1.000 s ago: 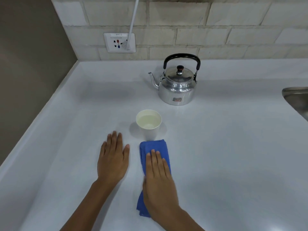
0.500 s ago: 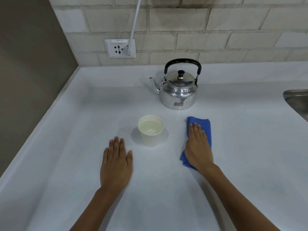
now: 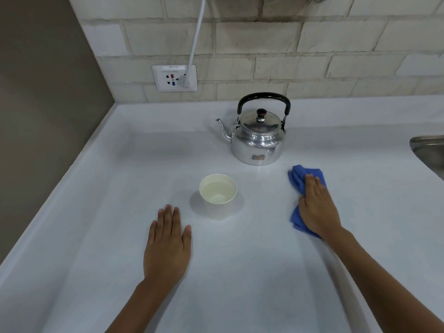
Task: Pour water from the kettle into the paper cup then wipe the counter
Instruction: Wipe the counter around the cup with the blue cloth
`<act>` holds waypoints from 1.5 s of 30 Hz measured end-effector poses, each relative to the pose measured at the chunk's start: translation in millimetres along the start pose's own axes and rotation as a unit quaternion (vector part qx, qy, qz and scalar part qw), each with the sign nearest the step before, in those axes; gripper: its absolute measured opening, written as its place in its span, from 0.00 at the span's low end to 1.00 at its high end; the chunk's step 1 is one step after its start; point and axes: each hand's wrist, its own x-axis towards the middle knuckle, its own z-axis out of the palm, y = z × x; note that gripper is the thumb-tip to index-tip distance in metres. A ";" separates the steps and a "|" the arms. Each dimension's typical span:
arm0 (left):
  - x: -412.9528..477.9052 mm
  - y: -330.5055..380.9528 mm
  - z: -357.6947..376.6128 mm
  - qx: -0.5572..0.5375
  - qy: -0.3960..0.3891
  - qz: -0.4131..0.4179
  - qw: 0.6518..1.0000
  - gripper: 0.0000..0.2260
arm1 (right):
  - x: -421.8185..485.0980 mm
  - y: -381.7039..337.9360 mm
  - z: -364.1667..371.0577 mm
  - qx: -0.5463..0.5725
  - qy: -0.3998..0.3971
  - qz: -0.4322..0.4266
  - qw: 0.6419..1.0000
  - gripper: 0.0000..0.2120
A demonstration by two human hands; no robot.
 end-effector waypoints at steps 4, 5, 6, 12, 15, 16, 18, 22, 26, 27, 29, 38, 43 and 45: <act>0.8 1.3 0.9 0.005 -0.002 -0.007 1.000 0.38 | 27.8 -14.1 12.8 -0.033 -0.010 0.006 0.999 0.25; 0.8 1.7 1.5 0.010 0.000 -0.006 1.000 0.36 | 28.1 -20.8 16.1 -0.039 -0.019 -0.009 0.999 0.25; 0.5 1.9 2.1 0.013 0.001 -0.005 1.000 0.34 | 25.9 -27.8 18.5 -0.039 -0.027 -0.029 0.998 0.25; 0.0 0.0 1.8 -0.003 -0.003 -0.004 1.000 0.35 | -29.1 -43.9 31.6 -0.003 -0.035 -0.231 0.972 0.27; -0.7 2.6 -0.1 -0.018 0.005 -0.005 1.000 0.39 | -25.7 -39.4 27.2 0.020 -0.054 -0.241 0.969 0.26; -0.8 4.1 -1.0 -0.018 0.011 -0.004 1.000 0.40 | -19.1 -41.7 27.2 0.022 -0.054 -0.233 0.971 0.26; -0.7 7.1 -3.3 -0.013 0.014 -0.005 1.000 0.41 | -2.8 -54.1 31.3 0.017 -0.051 -0.212 0.976 0.25; -0.7 5.0 -2.0 -0.017 0.009 -0.007 1.000 0.43 | 19.0 -89.6 48.0 -0.012 -0.057 -0.214 0.975 0.24; -0.1 6.7 -5.2 -0.005 0.005 -0.011 1.000 0.41 | 11.7 -94.5 53.6 -0.007 -0.091 -0.318 0.944 0.23; 0.2 7.0 -6.9 -0.004 -0.005 -0.012 1.000 0.40 | 11.6 -89.1 51.0 0.010 -0.104 -0.330 0.938 0.22; 0.3 6.3 -8.2 -0.003 -0.009 -0.007 1.000 0.40 | 20.5 -79.0 43.2 0.052 -0.121 -0.310 0.941 0.24; -0.1 1.3 -3.1 -0.011 0.014 -0.004 1.000 0.40 | -3.3 -54.0 38.3 0.016 -0.097 -0.307 0.947 0.26; 0.0 0.3 -2.2 -0.016 -0.006 -0.014 1.000 0.36 | 3.6 -1.9 6.5 0.035 -0.071 -0.205 0.976 0.26; 0.2 0.7 -1.3 -0.002 -0.008 -0.015 1.000 0.36 | 11.4 9.1 -2.2 0.030 -0.068 -0.144 0.987 0.25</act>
